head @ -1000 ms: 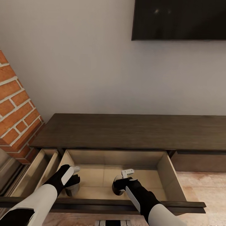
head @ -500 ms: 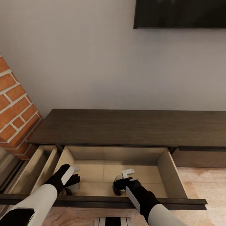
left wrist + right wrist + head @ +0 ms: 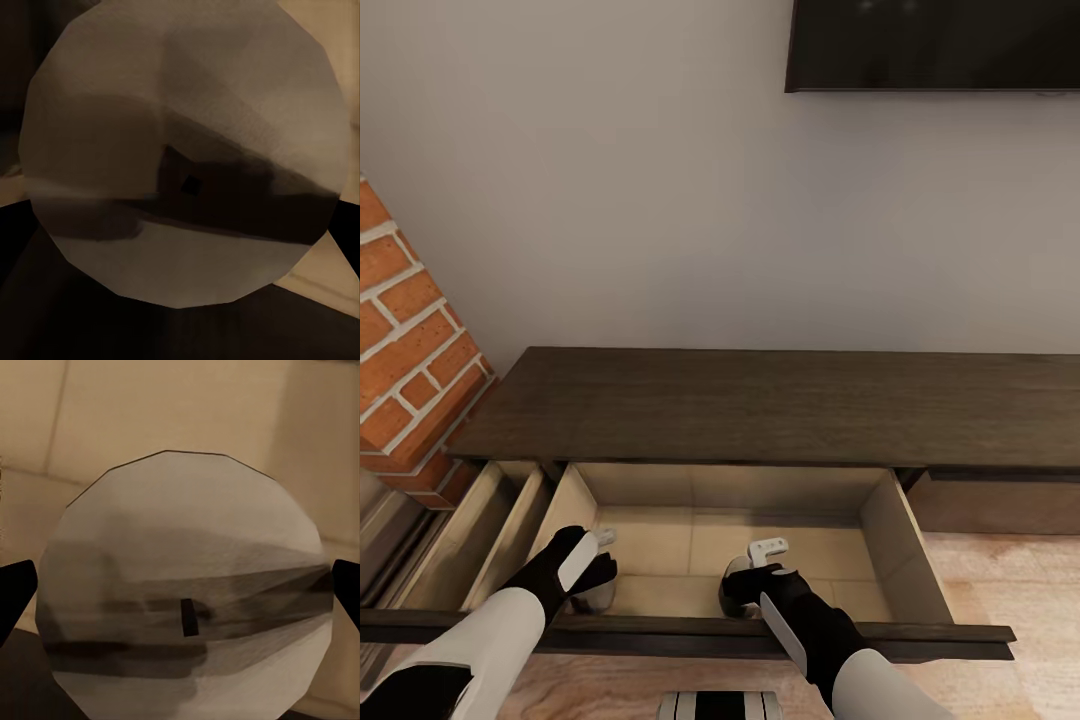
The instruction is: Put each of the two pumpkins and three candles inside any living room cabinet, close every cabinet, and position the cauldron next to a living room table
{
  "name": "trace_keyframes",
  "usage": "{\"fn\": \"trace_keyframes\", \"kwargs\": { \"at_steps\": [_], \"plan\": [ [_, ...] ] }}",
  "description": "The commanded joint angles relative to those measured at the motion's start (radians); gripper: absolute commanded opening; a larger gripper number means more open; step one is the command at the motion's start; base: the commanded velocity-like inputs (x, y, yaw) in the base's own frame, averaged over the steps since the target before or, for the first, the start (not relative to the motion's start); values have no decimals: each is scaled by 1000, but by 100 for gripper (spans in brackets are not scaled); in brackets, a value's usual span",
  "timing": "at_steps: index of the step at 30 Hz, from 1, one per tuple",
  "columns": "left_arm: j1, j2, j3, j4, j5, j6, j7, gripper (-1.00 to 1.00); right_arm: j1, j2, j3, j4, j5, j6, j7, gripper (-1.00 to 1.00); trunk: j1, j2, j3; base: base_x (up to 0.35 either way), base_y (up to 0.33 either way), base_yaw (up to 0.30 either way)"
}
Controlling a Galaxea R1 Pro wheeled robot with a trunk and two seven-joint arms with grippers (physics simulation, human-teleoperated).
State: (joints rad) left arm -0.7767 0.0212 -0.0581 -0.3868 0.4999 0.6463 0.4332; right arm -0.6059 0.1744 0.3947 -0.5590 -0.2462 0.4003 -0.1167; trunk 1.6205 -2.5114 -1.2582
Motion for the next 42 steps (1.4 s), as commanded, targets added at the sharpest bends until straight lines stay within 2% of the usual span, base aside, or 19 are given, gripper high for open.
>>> {"fn": "trace_keyframes", "kwargs": {
  "at_steps": [1,12,13,37,42],
  "plan": [
    [2,0,-1,9,-1,-28,-1,-100,2,0,0,1,-2,0,1,-100,1,0,-1,0,0,0],
    [2,2,-2,11,-1,-35,-29,-100,2,0,0,1,-2,0,1,-100,1,0,-1,0,0,0],
    [2,2,-2,11,-1,-34,-30,100,2,0,0,1,-2,0,1,-100,1,0,-1,0,0,0],
    [2,6,2,-10,-1,-23,-26,100,2,0,0,-1,-2,0,2,-100,1,0,-1,0,0,0],
    [1,9,-1,-53,-1,-18,-25,100,2,0,0,-1,-2,0,2,-100,1,0,-1,0,0,0]
  ]
}}
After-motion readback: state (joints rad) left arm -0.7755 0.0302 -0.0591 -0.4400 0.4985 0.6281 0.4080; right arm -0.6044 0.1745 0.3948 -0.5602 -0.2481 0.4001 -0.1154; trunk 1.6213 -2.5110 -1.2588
